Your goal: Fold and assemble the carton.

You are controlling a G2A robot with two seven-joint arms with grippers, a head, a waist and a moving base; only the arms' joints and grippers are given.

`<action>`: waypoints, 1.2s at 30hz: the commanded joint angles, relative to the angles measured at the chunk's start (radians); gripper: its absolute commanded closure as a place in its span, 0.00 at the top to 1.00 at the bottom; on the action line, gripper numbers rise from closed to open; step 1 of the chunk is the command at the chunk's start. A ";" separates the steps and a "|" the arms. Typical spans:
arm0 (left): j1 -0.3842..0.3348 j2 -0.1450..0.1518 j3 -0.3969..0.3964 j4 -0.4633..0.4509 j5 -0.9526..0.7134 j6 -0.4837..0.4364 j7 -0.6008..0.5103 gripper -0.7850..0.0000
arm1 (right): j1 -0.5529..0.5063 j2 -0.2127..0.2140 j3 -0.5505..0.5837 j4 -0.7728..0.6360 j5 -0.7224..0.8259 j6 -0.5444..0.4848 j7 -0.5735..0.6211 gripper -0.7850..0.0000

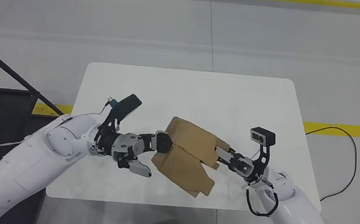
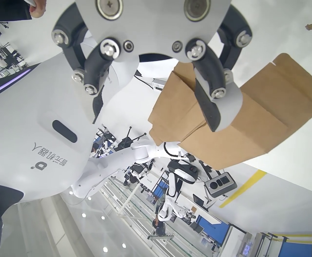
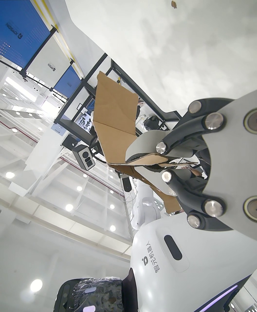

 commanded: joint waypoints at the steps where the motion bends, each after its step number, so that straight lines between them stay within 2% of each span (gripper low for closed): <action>1: -0.013 0.005 0.012 0.009 0.005 0.000 0.000 1.00 | 0.000 -0.001 0.007 0.001 0.001 0.000 0.000 0.00; 6: -0.029 0.012 0.023 0.023 -0.008 0.000 0.000 1.00 | -0.011 -0.006 0.034 0.002 0.005 0.000 0.000 0.00; 12: -0.049 0.025 0.071 0.035 0.001 0.000 0.000 1.00 | -0.020 -0.014 0.047 -0.002 0.002 0.000 0.000 0.00; 18: -0.062 0.028 0.074 0.069 -0.027 0.000 0.000 1.00 | -0.024 -0.021 0.059 -0.008 -0.002 0.000 0.000 0.00; 28: -0.092 0.022 0.128 0.090 0.002 0.000 0.000 1.00 | -0.027 -0.028 0.062 -0.019 -0.009 0.000 0.000 0.00; 36: -0.106 0.004 0.132 0.122 -0.002 0.000 0.000 1.00 | -0.027 -0.030 0.061 -0.028 -0.007 0.000 0.000 0.00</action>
